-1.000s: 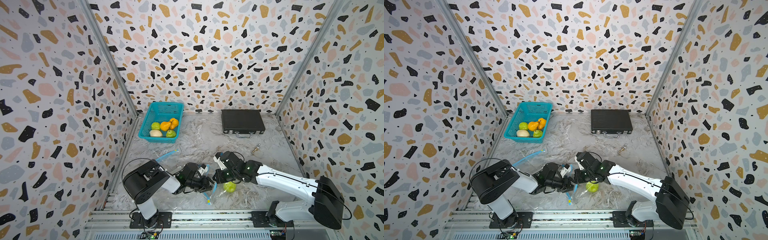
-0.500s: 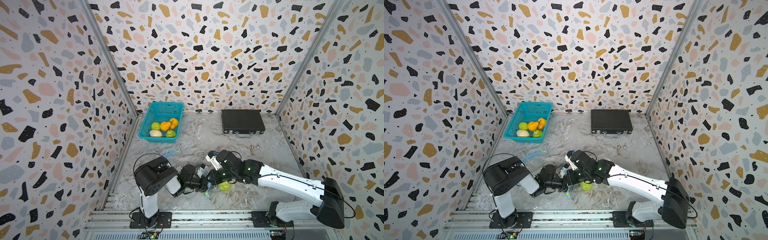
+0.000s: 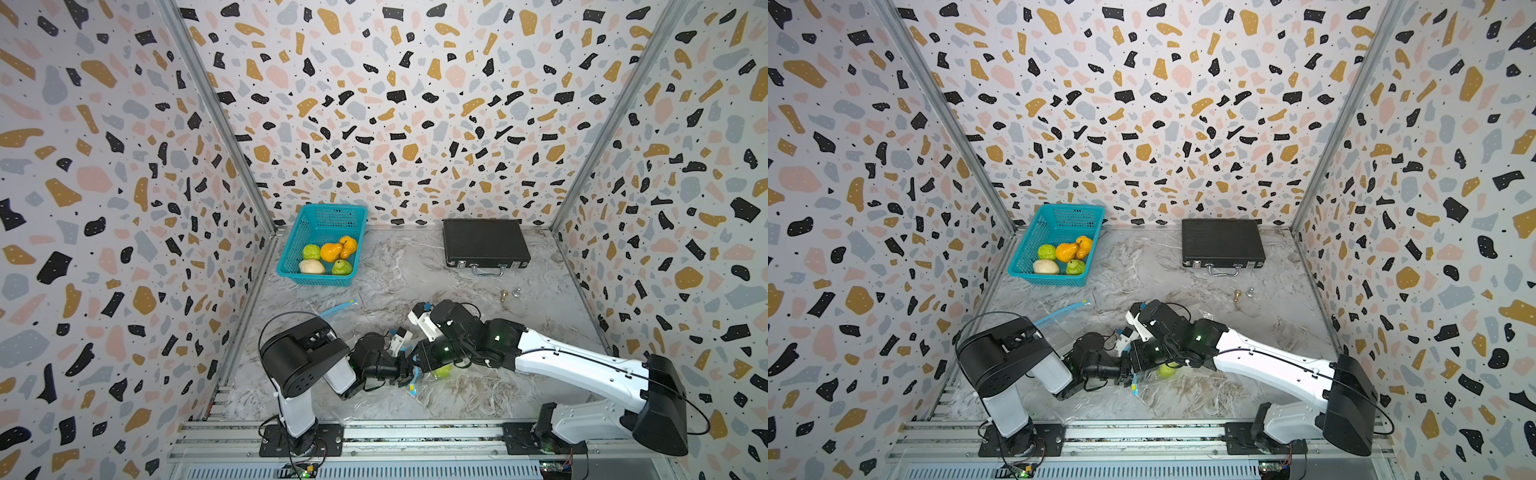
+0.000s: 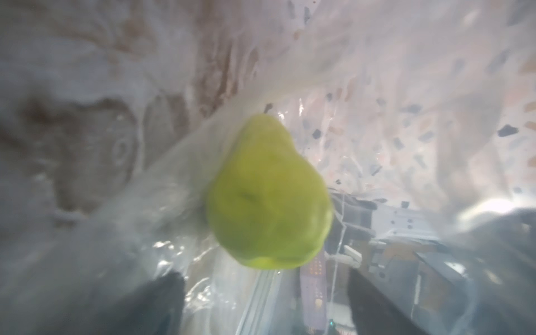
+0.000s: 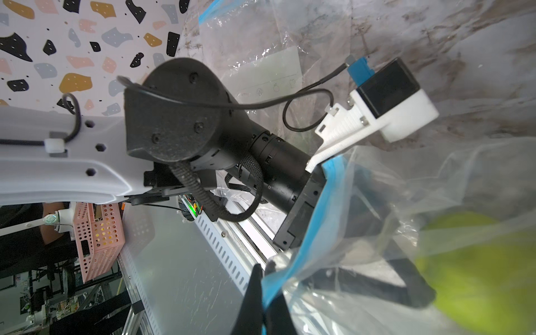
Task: Open the zip-top bag and take out the pear
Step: Pick up the pear from the zipper food storage bag.
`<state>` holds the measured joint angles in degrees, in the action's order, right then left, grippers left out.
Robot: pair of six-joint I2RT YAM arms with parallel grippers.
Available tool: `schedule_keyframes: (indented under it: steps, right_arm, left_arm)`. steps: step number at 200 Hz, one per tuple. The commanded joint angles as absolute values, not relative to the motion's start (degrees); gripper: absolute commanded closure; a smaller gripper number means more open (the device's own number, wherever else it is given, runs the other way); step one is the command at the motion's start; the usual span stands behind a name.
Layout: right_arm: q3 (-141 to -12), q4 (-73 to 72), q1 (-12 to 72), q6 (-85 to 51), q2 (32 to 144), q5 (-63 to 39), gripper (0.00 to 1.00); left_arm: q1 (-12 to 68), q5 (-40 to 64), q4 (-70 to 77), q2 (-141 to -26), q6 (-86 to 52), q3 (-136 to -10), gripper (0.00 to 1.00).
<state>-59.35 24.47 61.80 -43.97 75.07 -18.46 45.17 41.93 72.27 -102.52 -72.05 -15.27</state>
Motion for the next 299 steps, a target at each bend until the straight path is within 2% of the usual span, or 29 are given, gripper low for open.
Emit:
schedule_keyframes:
  steps: [1,49,102,170,217,231,245,250,266,299]
  right_arm:
    - [-62.4,22.9,62.0,-44.1,75.5,-19.7,1.00]
    - [-64.9,22.7,63.8,-44.5,76.6,-20.0,1.00]
    - [-69.9,23.9,67.3,-44.0,80.1,-19.7,1.00]
    - [-76.2,30.0,67.9,-40.1,81.6,-18.2,1.00]
    - [-74.7,27.9,67.2,-40.3,81.7,-18.7,1.00]
    - [-74.1,27.3,66.9,-40.4,81.8,-19.1,1.00]
    - [-73.8,26.7,66.8,-40.5,81.7,-19.3,1.00]
    - [-73.8,26.6,66.8,-40.5,81.7,-19.4,1.00]
    - [-73.5,26.6,66.8,-40.3,81.3,-19.4,1.00]
    - [-72.2,26.8,66.0,-40.1,80.1,-19.0,1.00]
  left_arm:
    - [45.8,39.8,71.9,-102.9,-75.0,-14.9,0.01]
    - [45.8,37.0,62.9,-99.5,-72.3,-15.5,0.01]
    - [45.7,34.8,61.9,-95.8,-70.7,-16.6,0.01]
    - [45.8,38.4,72.1,-97.3,-72.4,-15.3,0.01]
    - [45.8,40.7,76.4,-103.7,-73.4,-12.8,0.00]
    - [45.7,41.2,78.6,-106.0,-74.2,-12.7,0.09]
    - [45.8,41.4,80.6,-108.2,-74.8,-12.7,0.27]
    - [45.8,41.3,80.9,-109.0,-75.0,-12.7,0.30]
    - [45.7,41.3,80.9,-109.9,-74.9,-12.9,0.37]
    - [45.6,41.0,80.9,-108.7,-75.0,-12.3,0.39]
